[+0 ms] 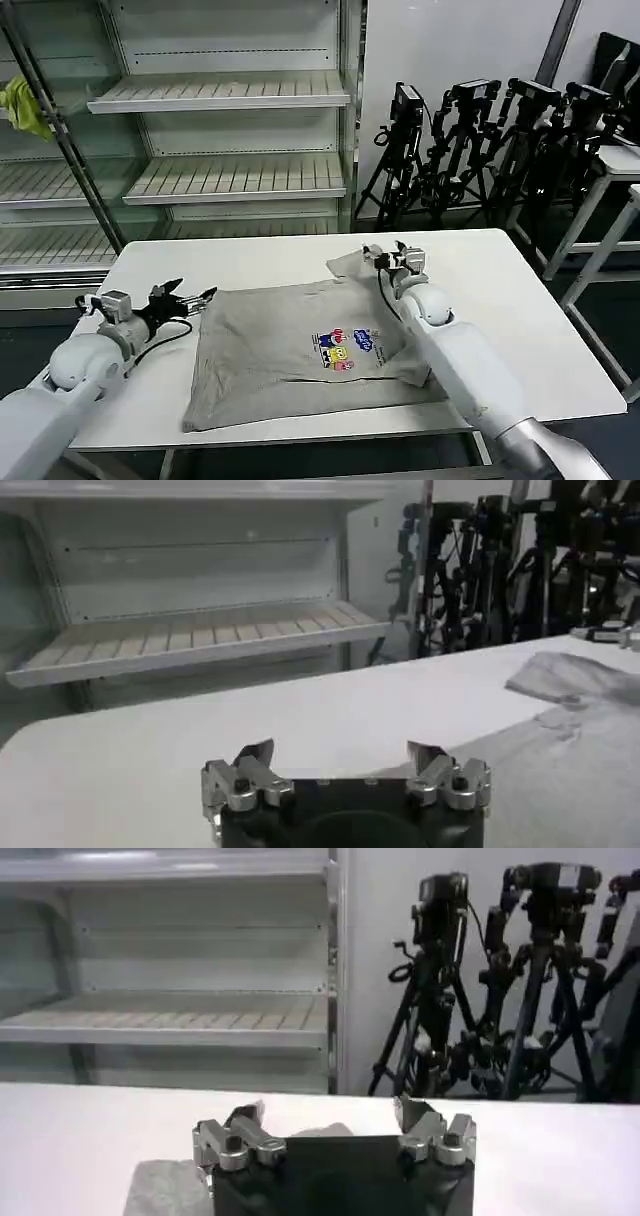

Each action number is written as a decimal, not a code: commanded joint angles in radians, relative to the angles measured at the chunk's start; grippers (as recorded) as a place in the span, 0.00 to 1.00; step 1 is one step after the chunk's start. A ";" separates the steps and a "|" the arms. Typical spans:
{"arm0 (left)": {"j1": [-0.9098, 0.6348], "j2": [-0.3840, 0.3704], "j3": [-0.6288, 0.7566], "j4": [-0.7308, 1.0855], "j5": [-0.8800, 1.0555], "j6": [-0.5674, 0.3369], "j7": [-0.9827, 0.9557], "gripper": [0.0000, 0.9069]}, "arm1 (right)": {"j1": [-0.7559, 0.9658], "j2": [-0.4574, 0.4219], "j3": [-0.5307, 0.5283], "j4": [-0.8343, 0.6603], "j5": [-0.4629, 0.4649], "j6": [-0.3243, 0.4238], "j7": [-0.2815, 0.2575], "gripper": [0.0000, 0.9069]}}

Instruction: Fold and organize the clothes.

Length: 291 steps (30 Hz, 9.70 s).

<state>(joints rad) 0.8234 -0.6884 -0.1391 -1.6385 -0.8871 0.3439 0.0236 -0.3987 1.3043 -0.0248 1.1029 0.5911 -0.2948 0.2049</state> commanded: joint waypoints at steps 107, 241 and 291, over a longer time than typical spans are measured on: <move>-0.026 -0.058 0.037 0.119 0.092 -0.036 0.058 0.04 | -0.023 -0.001 0.017 0.084 -0.056 -0.035 -0.011 0.00; 0.760 0.251 -0.573 -0.421 0.010 -0.014 0.069 0.04 | -0.648 -0.477 0.193 0.763 -0.038 -0.029 -0.065 0.00; 0.816 0.193 -0.642 -0.492 -0.270 0.137 -0.080 1.00 | -0.899 -0.517 0.623 1.045 0.012 -0.033 -0.048 1.00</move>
<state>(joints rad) 1.6713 -0.4653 -0.7875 -2.1246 -0.9538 0.4084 0.0106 -1.2247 0.7704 0.4253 2.0343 0.5658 -0.3279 0.1535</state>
